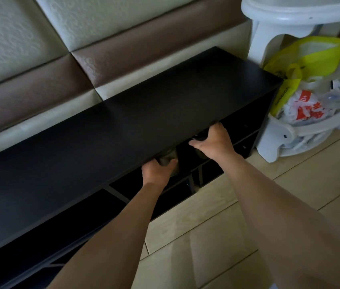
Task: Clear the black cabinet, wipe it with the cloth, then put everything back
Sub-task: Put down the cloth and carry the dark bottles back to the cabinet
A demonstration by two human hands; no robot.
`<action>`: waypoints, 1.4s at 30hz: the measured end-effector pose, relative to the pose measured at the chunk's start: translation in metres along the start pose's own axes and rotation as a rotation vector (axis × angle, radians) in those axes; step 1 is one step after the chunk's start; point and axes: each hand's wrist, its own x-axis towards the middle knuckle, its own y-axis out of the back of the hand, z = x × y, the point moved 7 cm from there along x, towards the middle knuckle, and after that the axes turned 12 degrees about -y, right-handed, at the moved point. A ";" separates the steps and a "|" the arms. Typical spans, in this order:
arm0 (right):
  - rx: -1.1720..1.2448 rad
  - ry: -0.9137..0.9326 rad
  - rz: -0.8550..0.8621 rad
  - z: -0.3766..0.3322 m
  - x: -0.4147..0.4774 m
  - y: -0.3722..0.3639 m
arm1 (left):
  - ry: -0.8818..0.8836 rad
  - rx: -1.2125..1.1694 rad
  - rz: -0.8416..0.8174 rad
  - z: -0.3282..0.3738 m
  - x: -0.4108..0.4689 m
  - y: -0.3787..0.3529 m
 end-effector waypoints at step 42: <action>-0.227 -0.196 -0.169 0.037 -0.061 0.020 | -0.036 0.380 -0.265 0.031 -0.040 0.017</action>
